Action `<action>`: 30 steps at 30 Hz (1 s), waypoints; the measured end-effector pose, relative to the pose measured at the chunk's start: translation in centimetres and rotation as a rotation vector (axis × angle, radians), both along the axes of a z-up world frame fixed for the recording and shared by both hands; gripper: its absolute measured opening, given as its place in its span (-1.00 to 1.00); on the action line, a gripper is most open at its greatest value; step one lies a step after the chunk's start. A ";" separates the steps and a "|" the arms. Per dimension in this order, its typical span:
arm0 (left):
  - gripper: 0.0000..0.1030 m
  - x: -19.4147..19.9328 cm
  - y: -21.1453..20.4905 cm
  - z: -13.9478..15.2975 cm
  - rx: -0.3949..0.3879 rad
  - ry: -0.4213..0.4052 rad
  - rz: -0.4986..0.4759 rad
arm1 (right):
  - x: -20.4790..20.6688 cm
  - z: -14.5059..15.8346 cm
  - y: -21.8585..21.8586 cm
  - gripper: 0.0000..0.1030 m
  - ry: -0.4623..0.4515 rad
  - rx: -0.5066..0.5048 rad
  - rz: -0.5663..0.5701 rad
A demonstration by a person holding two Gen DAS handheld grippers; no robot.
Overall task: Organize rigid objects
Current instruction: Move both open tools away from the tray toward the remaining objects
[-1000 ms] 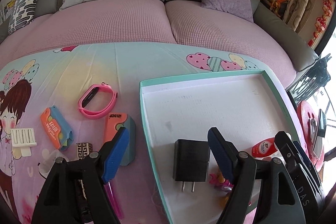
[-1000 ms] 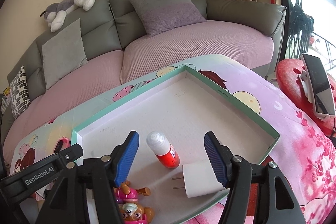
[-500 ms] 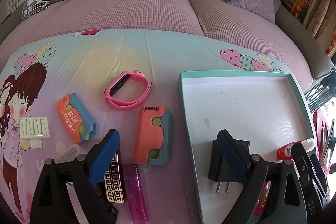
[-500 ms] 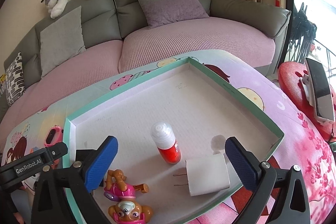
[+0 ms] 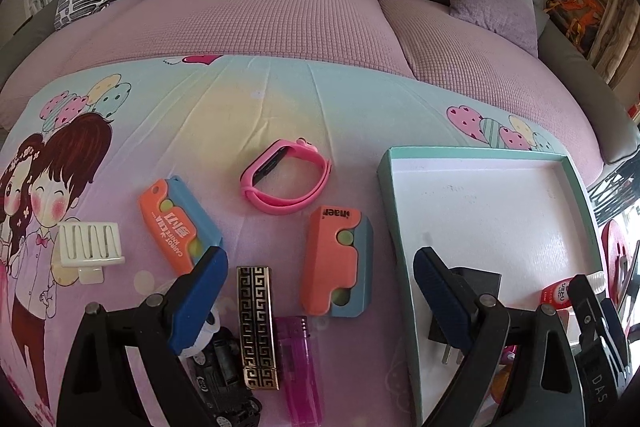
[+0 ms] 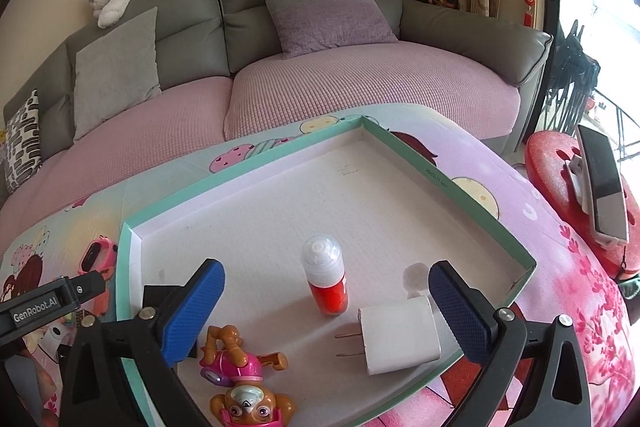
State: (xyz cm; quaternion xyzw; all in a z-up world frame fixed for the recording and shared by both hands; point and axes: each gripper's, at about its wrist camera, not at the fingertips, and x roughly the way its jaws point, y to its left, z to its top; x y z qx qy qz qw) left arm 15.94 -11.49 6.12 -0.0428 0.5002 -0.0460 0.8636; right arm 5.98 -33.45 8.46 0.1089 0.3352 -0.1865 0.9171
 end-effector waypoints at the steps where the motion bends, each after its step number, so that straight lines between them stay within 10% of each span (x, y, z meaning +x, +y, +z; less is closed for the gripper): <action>1: 0.83 -0.1 0.6 0.2 0.007 -0.006 0.009 | -0.1 0.4 0.3 1.00 -0.022 -0.005 0.008; 13: 0.83 -2.3 10.8 3.5 0.044 -0.082 0.255 | 0.0 2.7 4.7 1.00 -0.172 0.074 0.184; 30: 0.83 -5.4 18.4 3.1 0.042 -0.057 0.405 | 2.2 0.2 16.0 1.00 -0.100 0.123 0.520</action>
